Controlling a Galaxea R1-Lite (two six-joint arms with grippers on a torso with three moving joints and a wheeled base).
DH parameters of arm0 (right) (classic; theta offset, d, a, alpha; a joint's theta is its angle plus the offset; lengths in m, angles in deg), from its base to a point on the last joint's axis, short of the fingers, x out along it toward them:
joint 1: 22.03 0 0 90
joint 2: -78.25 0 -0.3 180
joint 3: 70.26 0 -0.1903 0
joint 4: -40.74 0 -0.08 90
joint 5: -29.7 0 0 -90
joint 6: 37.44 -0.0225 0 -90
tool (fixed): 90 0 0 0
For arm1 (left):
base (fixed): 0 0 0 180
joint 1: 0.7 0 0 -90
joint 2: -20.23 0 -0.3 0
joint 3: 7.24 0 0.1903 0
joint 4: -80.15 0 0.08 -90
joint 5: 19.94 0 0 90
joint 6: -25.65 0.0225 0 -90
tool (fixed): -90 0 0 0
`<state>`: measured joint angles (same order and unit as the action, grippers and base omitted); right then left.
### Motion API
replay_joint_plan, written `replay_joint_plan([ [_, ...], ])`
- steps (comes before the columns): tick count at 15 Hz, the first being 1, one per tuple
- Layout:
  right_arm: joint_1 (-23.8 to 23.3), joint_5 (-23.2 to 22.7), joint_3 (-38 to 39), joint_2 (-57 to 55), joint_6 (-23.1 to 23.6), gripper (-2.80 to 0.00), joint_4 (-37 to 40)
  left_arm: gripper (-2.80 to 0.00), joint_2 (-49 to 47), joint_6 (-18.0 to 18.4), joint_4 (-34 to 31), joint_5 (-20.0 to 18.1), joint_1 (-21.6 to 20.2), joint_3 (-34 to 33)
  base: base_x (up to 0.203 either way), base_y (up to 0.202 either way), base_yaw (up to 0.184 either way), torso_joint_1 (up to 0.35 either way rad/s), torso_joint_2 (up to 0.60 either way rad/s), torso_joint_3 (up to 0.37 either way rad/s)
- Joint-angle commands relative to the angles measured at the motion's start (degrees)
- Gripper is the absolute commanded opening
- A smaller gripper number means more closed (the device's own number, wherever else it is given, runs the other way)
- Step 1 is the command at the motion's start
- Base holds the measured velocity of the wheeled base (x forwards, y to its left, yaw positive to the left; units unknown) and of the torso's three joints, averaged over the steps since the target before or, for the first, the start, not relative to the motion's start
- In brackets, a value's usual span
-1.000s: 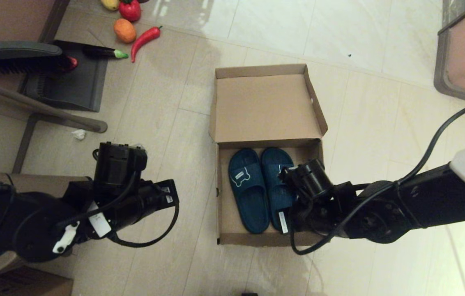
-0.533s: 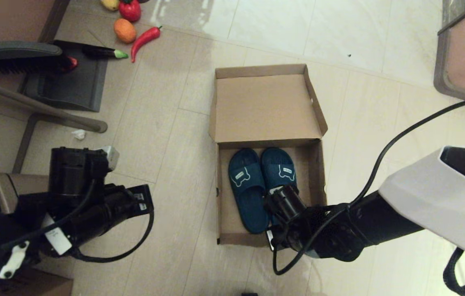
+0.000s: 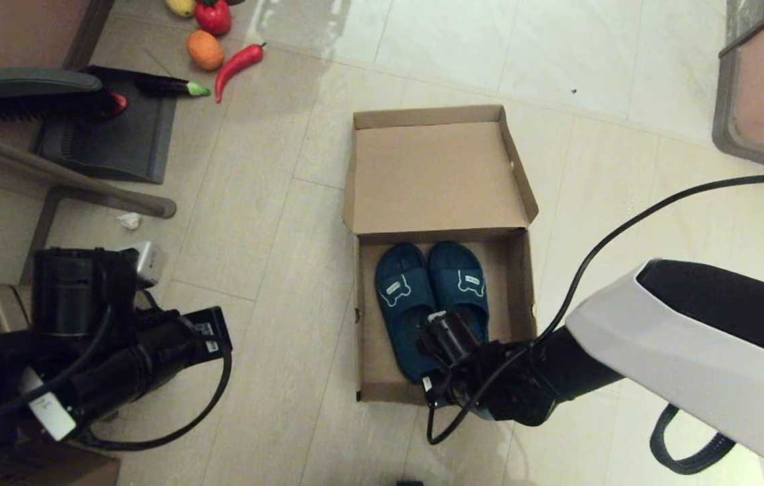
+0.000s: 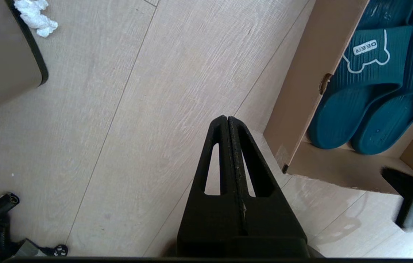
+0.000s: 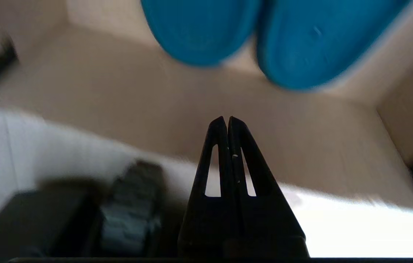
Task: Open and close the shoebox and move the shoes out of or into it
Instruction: Put the shoes out of the shoe box
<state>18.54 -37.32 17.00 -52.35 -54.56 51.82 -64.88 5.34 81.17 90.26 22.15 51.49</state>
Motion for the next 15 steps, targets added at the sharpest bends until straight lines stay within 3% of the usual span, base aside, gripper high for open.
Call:
replay_joint_plan([
  [1, -0.1, 0.1, -3.2, -3.0, -0.2, -2.80, -0.4, -2.80, 1.0, -0.2, 0.2, 0.1, 0.0, -0.7, 0.000, 0.000, 0.000, 0.000, 0.00, 0.000],
  [4, -0.9, 0.3, -8.4, -5.7, -0.2, -2.80, -0.5, -2.80, 1.3, -0.2, 0.3, 0.0, 0.0, -1.8, 0.000, 0.000, 0.000, 0.000, 0.00, 0.000],
  [8, -2.6, 0.3, -9.6, -6.0, -0.2, -2.80, -0.8, -2.80, 1.0, -1.1, 0.9, -0.8, 0.0, -2.2, 0.000, 0.000, 0.000, 0.000, 0.00, 0.000],
  [9, -2.9, 0.4, -9.6, -5.7, -0.1, -0.94, -0.7, -2.80, 0.8, -1.1, 1.2, -1.1, 0.0, -2.1, 0.000, 0.000, 0.000, 0.000, 0.00, 0.000],
  [10, -3.2, 0.8, -9.5, -5.1, 0.0, 0.00, -0.6, -2.80, 0.5, -1.1, 1.6, -1.2, 0.0, -2.1, 0.000, 0.000, 0.000, 0.000, 0.00, 0.000],
  [15, -4.5, 1.8, -12.1, -5.1, -0.5, 0.00, -1.0, -2.80, 0.0, -1.1, 1.9, -1.7, 0.0, -2.0, 0.000, 0.000, 0.000, 0.000, 0.00, 0.000],
])
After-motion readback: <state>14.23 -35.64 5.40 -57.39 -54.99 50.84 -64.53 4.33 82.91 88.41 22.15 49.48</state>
